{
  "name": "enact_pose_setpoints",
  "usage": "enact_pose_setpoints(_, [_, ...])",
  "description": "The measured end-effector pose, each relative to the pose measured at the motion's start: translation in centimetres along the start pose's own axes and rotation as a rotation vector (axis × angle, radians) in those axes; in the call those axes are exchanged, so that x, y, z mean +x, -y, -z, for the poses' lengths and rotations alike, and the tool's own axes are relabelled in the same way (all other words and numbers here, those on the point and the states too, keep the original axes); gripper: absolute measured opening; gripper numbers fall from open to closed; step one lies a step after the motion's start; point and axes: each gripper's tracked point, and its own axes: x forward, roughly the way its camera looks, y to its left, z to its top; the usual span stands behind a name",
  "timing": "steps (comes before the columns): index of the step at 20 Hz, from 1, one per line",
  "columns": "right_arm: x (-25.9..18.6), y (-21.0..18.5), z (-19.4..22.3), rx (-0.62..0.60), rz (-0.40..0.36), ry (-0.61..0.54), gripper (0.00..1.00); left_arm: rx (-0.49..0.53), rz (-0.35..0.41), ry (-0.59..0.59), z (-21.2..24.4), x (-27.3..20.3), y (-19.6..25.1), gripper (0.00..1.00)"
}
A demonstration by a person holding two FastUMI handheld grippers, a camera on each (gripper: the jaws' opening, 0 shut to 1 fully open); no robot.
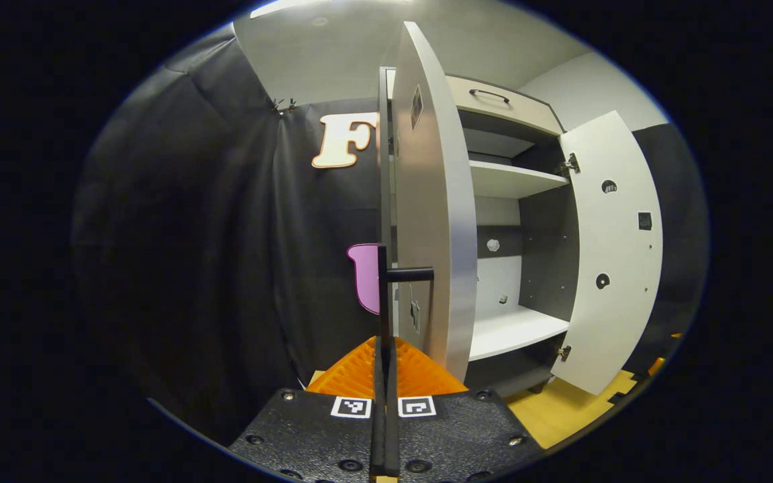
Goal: Open the right door of the double-door shoe cabinet with the right hand, and open the left door with the left hand.
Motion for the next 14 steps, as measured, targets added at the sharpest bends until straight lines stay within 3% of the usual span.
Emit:
enact_pose_setpoints(7, [-0.8,1.1,-0.5,0.018,0.007,0.017,0.97,0.005,-0.015,0.002,1.1,-3.7,1.8,0.15])
enact_pose_setpoints(9, [-0.9,1.2,-0.6,0.018,0.008,0.019,1.0,-0.004,-0.042,-0.011,2.0,-5.1,1.8,0.31])
enact_pose_setpoints(12, [-1.3,1.1,-0.8,0.014,0.004,0.023,1.0,0.01,-0.055,-0.003,2.8,-6.9,2.9,0.74])
enact_pose_setpoints(14, [-1.3,0.9,-0.7,0.009,-0.003,0.022,0.97,-0.007,-0.052,-0.004,3.5,-8.3,3.9,0.76])
